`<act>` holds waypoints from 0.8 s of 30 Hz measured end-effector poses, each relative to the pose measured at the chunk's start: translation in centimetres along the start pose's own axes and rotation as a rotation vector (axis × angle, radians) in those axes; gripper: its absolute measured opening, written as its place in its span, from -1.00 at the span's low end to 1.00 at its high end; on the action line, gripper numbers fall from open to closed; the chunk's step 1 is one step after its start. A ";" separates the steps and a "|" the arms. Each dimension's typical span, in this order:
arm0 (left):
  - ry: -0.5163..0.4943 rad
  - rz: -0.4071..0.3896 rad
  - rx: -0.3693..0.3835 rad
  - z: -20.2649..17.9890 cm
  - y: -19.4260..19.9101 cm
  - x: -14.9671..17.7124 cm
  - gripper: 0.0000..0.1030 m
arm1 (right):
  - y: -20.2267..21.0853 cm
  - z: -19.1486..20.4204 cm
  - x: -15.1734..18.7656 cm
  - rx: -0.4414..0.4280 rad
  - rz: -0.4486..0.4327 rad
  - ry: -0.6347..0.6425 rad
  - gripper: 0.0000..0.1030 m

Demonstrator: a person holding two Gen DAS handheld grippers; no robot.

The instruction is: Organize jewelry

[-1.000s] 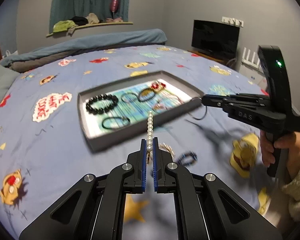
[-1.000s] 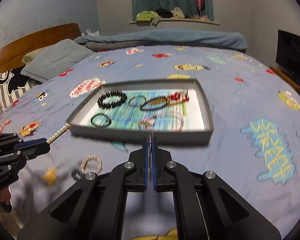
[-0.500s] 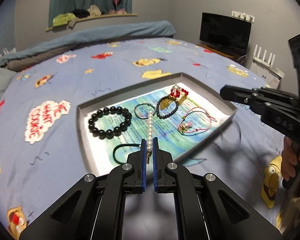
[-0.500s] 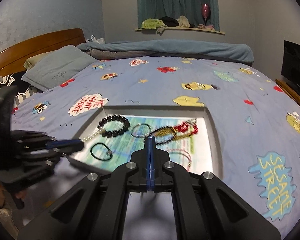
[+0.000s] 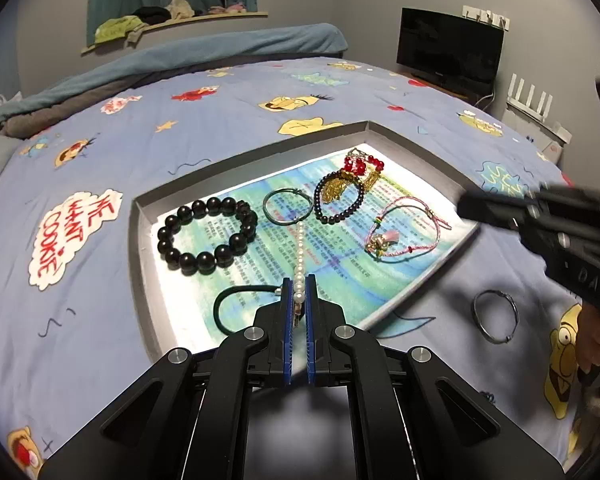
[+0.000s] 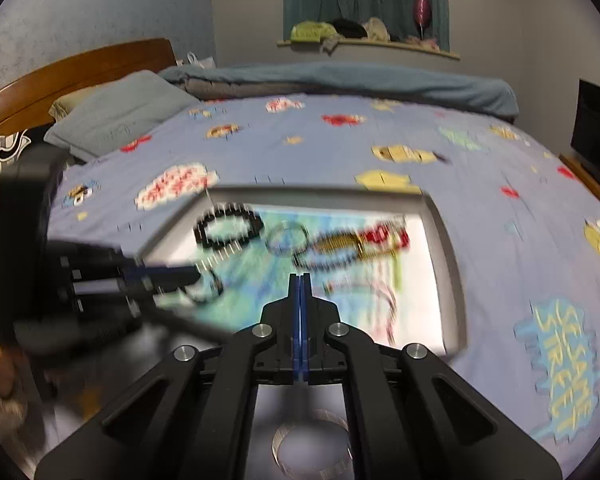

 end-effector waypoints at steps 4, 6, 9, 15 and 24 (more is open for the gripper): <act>0.010 -0.009 0.001 0.2 0.5 0.3 -0.88 | 1.1 -0.6 3.0 0.022 0.049 -0.003 -0.21; 0.019 -0.009 0.003 0.3 0.8 0.4 -0.88 | 1.7 -0.3 4.5 0.031 0.063 0.026 0.04; 0.023 -0.008 0.003 0.2 0.9 0.6 -0.88 | 1.7 0.1 6.0 0.041 0.102 0.050 0.04; 0.023 -0.009 0.002 -0.1 1.4 0.8 -0.88 | 0.9 -0.1 7.7 0.019 0.147 0.024 0.04; 0.028 -0.003 0.006 0.2 1.3 0.8 -0.88 | 2.0 0.6 7.2 0.023 0.091 0.064 -0.02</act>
Point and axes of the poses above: each gripper's, at about its wrist camera, not at the fingertips, and y roughly against the way its jaws point, z to its left, x to its underside, the point moved 2 cm from there along -y, roughly the way its jaws point, and after that the axes turned 2 degrees about y, right-handed, at the moved point
